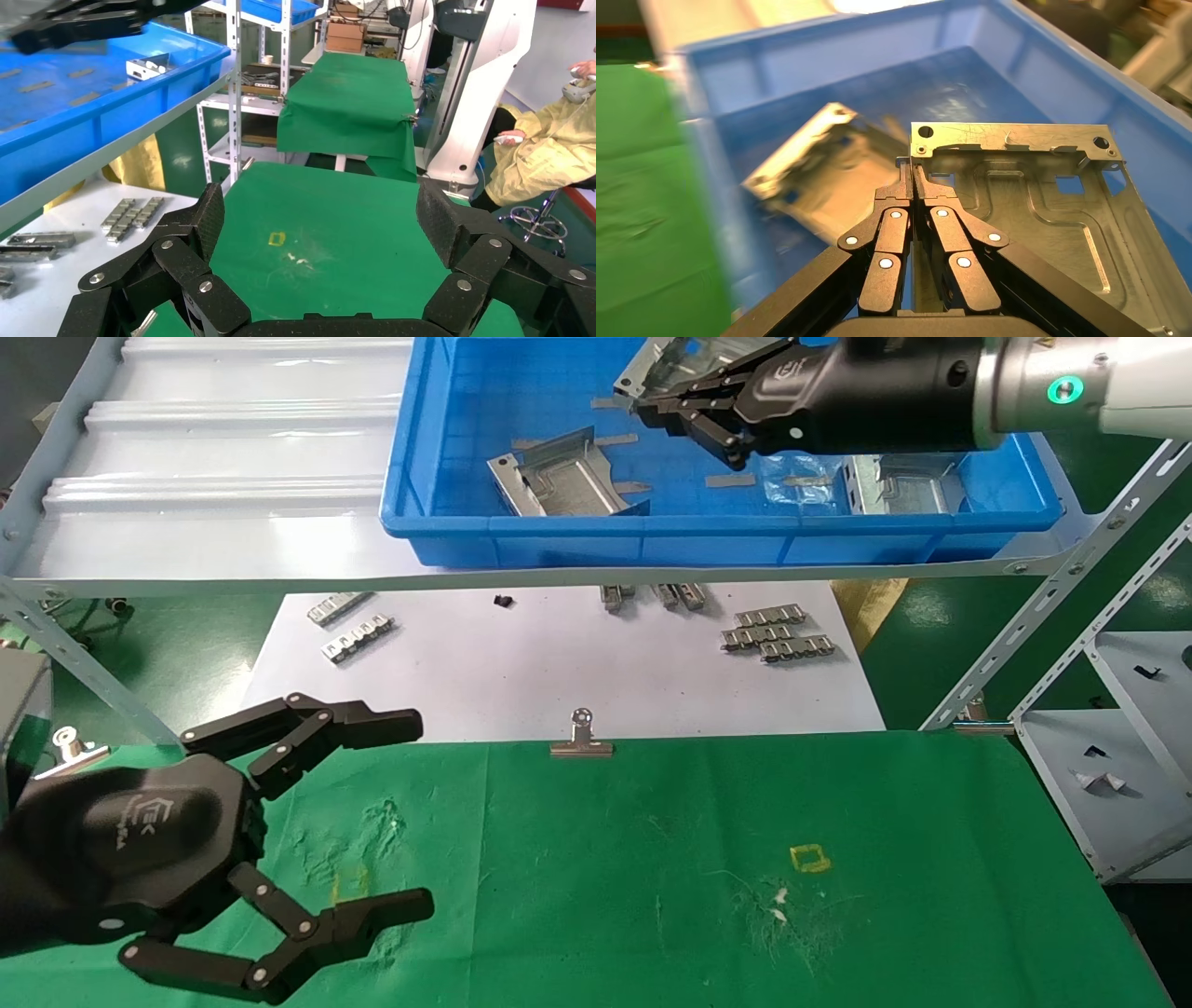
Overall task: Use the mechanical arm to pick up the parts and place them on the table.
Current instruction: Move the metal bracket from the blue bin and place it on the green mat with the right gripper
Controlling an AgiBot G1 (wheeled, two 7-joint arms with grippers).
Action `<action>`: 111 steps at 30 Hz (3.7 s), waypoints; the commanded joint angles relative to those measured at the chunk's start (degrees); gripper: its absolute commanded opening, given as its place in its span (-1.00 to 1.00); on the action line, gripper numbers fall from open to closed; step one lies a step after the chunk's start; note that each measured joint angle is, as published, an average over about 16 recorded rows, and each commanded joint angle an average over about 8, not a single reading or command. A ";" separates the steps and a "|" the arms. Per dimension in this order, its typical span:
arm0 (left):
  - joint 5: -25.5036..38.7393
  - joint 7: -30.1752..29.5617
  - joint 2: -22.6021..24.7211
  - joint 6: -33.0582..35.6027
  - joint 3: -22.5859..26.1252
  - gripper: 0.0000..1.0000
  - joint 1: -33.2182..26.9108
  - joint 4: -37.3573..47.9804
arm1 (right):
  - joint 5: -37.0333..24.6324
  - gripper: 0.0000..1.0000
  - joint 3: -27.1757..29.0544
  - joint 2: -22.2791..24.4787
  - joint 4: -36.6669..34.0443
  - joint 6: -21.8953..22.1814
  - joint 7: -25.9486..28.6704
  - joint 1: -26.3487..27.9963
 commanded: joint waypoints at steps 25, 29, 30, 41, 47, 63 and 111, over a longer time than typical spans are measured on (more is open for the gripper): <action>0.00 0.00 0.00 0.00 0.00 1.00 0.00 0.00 | 16.46 -1.00 -15.21 27.90 34.60 -19.35 7.28 -5.13; 0.00 0.00 0.00 0.00 0.00 1.00 0.00 0.00 | 16.33 -1.00 -20.92 29.30 36.26 -19.01 6.06 -8.72; 0.00 0.00 0.00 0.00 0.00 1.00 0.00 0.00 | 15.48 -1.00 -22.35 29.26 35.94 -18.81 5.15 -9.46; 0.00 0.00 0.00 0.00 0.00 1.00 0.00 0.00 | 6.44 -1.00 -30.21 20.27 17.45 -15.99 -10.57 -15.35; 0.00 0.00 0.00 0.00 0.00 1.00 0.00 0.00 | 4.00 -1.00 -31.04 14.64 7.25 -11.89 -17.86 -16.25; 0.00 0.00 0.00 0.00 0.00 1.00 0.00 0.00 | 3.65 -1.00 -30.77 8.55 -3.10 -10.74 -25.77 -16.41; -0.01 0.00 -0.01 -0.02 0.00 1.00 0.01 0.01 | 10.71 1.00 -27.67 11.11 -2.25 -19.57 -24.97 -13.81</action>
